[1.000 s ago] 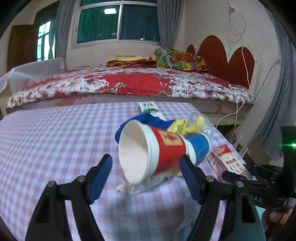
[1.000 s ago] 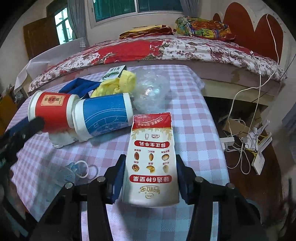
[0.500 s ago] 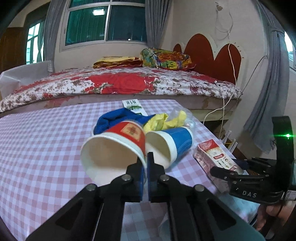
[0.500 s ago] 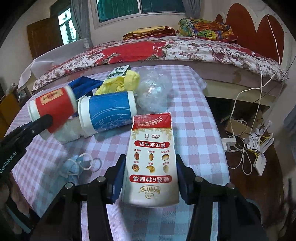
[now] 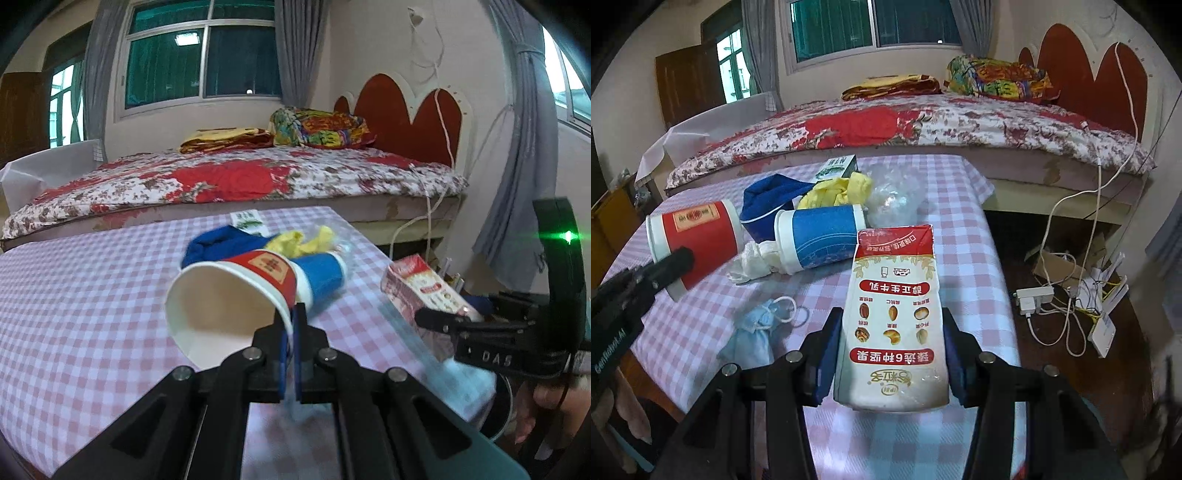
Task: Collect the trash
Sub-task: 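Carry the red cup with the left tool while the right tool carries the carton over the bin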
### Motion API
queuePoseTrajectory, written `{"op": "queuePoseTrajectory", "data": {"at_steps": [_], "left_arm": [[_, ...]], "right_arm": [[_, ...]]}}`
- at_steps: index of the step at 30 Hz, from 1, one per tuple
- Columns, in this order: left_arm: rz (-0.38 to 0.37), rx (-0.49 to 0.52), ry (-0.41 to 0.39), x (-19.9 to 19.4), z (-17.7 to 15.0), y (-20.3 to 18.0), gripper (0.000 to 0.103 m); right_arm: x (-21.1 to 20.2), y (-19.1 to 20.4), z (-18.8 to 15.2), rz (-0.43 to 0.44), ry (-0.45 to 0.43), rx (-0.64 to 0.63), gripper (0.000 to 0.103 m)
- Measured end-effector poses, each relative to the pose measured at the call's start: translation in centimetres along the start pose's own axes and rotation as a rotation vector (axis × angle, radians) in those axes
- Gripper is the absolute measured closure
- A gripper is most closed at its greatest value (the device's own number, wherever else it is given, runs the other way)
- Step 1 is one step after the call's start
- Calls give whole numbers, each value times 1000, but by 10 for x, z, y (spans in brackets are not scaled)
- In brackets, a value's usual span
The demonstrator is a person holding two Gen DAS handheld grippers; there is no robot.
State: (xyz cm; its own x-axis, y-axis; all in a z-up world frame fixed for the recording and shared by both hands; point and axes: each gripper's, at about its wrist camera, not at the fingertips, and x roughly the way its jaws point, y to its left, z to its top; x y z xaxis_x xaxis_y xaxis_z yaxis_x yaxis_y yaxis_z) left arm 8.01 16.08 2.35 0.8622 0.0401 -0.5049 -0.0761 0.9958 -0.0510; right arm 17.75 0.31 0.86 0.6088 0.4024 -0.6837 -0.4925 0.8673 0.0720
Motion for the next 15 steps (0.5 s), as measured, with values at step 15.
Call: {"op": "queuePoseTrajectory", "data": {"at_steps": [15], "left_arm": [[-132, 56, 53, -12, -16, -75, 99]], "right_arm": [[-80, -55, -43, -74, -35, 42, 51]]}}
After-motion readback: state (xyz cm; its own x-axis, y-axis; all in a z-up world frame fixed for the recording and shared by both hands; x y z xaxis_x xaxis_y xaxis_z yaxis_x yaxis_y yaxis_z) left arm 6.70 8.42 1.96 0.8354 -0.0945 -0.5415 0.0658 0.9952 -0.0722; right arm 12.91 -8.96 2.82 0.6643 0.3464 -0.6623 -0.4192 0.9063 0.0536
